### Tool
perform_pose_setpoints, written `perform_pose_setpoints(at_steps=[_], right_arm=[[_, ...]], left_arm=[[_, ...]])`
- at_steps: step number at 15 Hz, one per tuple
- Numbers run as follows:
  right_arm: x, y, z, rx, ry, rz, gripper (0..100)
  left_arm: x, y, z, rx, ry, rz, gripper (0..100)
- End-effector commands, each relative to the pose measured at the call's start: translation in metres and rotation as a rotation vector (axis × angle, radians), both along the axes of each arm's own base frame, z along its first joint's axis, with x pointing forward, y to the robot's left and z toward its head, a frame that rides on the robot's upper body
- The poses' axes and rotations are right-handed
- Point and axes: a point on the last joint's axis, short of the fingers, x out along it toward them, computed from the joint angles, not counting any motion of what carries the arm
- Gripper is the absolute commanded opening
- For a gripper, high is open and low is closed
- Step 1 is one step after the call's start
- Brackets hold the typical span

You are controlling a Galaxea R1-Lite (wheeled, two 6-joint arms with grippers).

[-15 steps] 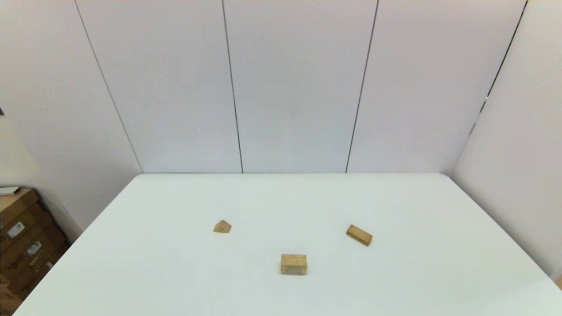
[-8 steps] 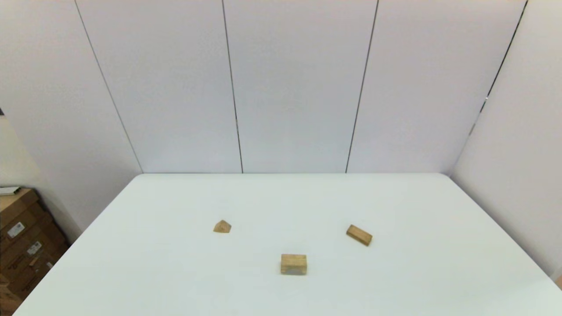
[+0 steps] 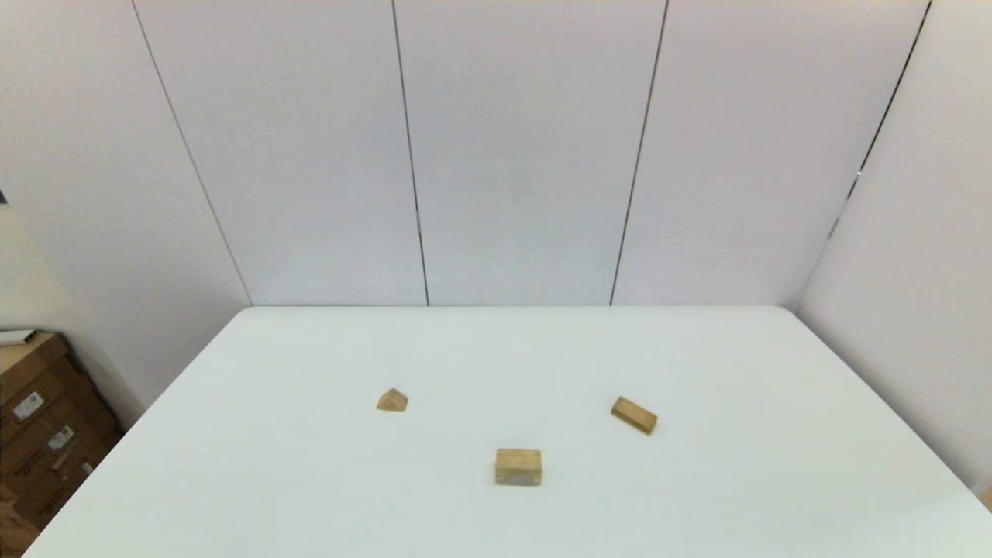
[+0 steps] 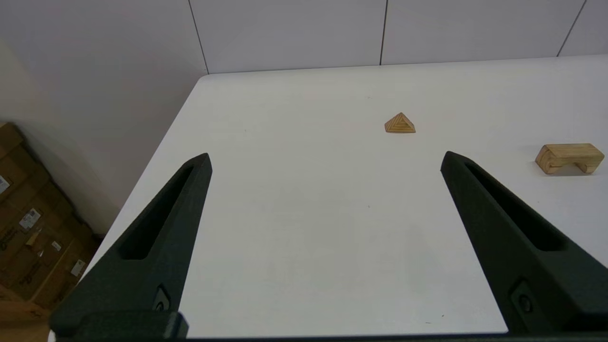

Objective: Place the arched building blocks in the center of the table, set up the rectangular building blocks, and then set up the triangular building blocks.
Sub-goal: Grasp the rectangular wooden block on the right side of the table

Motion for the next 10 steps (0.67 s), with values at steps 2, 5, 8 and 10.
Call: perform_pose_setpoints(at_steps=[2,5,8,10], right_arm=[[-0.001,0.000,0.004,-0.009,-0.014,0.007,100],[-0.010,0.000,0.020,-0.001,-0.015,0.013,100],[-0.021,0.000,0.032,0.001,0.029,0.019,100],[-0.029,0.001,0.044,0.004,0.094,0.052,100]], left_arm=[[0.000,0.000,0.000,0.000,0.002,0.000,100],[0.000,0.000,0.000,0.000,0.002,0.000,100],[0.000,0.000,0.000,0.000,0.002,0.000,100],[0.000,0.000,0.000,0.000,0.002,0.000,100]])
